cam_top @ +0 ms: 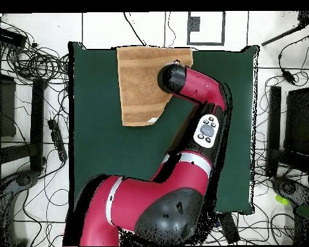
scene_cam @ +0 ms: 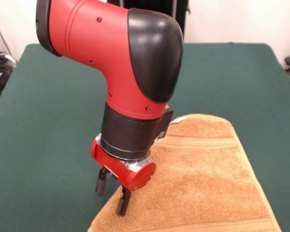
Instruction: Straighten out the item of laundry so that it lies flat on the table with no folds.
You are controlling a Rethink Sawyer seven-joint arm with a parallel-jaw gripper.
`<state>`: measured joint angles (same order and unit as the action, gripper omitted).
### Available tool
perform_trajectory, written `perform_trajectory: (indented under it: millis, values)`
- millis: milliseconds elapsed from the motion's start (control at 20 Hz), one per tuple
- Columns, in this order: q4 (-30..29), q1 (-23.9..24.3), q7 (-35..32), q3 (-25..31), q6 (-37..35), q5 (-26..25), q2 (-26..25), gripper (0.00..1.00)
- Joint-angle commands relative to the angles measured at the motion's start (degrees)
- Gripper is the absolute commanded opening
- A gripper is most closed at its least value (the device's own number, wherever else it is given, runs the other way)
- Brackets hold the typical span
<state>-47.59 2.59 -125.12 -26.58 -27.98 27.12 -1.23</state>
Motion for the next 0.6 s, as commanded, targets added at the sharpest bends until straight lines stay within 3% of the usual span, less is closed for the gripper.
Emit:
perform_trajectory:
  millis: [50,600]
  values:
    - [-12.3,-0.2,-5.2,9.3,4.4,-2.2,5.0,1.00]
    - [-15.3,0.6,-6.4,11.6,8.1,-4.5,6.5,1.00]
